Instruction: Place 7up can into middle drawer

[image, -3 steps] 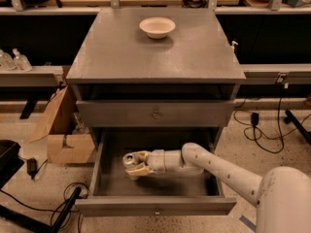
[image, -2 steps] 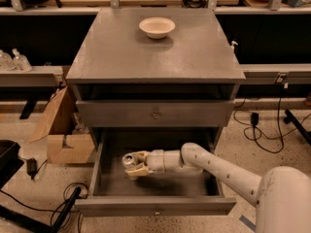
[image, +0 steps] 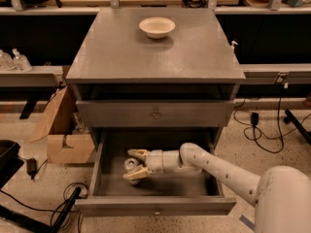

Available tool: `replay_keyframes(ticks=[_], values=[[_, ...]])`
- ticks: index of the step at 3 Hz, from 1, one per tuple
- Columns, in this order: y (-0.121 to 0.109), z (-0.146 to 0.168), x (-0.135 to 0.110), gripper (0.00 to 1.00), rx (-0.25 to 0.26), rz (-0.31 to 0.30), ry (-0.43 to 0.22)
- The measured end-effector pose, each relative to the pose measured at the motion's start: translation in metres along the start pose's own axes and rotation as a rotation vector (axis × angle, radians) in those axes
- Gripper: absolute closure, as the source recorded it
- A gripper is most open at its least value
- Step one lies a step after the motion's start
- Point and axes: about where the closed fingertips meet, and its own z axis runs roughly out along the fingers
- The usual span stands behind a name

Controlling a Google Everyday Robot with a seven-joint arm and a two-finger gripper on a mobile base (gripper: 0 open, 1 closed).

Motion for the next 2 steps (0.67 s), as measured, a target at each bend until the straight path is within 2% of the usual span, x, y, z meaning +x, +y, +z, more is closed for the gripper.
replay_keyframes(ticks=[1,2], values=[[0.0006,0.0011,-0.0002,0.00,-0.002,0.000,-0.001],[0.0006,0.0011,-0.0002,0.00,-0.002,0.000,-0.001]])
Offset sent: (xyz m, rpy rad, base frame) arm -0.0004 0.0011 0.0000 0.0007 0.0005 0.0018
